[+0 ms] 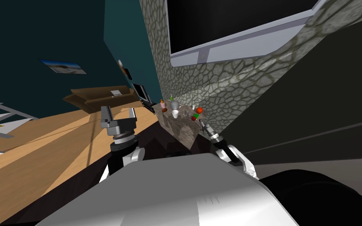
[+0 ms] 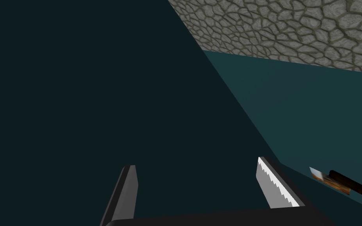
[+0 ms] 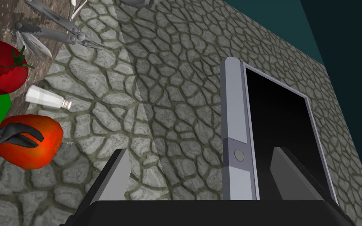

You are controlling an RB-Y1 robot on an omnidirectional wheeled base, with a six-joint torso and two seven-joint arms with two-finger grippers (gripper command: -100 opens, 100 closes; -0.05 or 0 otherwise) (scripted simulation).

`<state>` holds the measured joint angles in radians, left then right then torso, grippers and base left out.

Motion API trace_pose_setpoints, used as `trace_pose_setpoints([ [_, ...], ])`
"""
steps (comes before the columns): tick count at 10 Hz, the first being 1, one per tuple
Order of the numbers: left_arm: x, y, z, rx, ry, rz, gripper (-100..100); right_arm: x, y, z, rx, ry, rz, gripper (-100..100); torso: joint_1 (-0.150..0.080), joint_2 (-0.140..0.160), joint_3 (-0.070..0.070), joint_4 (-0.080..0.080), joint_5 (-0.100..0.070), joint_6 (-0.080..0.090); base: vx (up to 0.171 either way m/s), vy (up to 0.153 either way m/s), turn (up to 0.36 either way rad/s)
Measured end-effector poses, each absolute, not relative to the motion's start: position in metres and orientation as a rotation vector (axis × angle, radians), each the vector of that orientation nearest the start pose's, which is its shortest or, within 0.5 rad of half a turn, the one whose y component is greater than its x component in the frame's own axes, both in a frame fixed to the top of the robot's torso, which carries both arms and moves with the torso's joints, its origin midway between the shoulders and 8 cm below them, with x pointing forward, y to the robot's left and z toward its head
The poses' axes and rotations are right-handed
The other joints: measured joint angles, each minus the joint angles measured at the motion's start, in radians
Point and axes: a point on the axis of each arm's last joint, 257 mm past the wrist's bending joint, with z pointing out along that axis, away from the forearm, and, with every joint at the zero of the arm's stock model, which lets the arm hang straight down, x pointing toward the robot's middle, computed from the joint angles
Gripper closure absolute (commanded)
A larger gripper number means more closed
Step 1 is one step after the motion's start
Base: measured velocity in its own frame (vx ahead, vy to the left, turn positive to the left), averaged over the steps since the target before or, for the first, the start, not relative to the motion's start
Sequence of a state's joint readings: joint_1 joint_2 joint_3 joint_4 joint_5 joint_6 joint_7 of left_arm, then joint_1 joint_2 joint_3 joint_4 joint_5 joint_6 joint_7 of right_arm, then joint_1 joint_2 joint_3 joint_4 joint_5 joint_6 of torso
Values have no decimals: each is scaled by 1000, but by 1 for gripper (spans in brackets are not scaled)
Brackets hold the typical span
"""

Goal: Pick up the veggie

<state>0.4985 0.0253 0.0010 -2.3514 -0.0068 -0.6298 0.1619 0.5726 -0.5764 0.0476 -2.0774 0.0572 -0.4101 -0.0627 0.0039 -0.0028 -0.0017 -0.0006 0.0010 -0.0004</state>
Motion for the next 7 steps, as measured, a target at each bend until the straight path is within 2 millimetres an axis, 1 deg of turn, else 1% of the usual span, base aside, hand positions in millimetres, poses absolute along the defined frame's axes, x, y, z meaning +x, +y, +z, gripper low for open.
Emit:
trace_pose_setpoints([
  [1,304,266,77,-518,466,-1498,0,367,-271,-149,509,1410,1132,-100,0,0,0,0,0,0,39,67,-65],
  [2,304,266,77,-518,466,-1498,0,367,-273,-158,496,1446,1114,-100,0,0,0,0,0,0,42,87,-85],
  [3,304,266,77,-518,466,-1498,0,363,-279,-173,494,1496,1084,-100,1,0,0,0,0,0,37,84,-65],
  [4,304,266,77,-518,466,-1498,0,363,-284,-184,481,1533,1061,-100,1,0,0,0,0,0,58,95,-100],
  [5,304,266,77,-518,466,-1498,0,361,-292,-199,474,1579,1029,-100,2,-1,-1,0,0,0,47,83,-50],
  [6,304,266,77,-518,466,-1498,0,360,-300,-207,460,1615,1004,-100,1,-1,-1,0,0,0,52,97,-108],
  [7,304,266,77,-518,466,-1498,0,356,-307,-223,451,1662,968,-100,2,-1,-1,0,0,0,42,87,-54],
])
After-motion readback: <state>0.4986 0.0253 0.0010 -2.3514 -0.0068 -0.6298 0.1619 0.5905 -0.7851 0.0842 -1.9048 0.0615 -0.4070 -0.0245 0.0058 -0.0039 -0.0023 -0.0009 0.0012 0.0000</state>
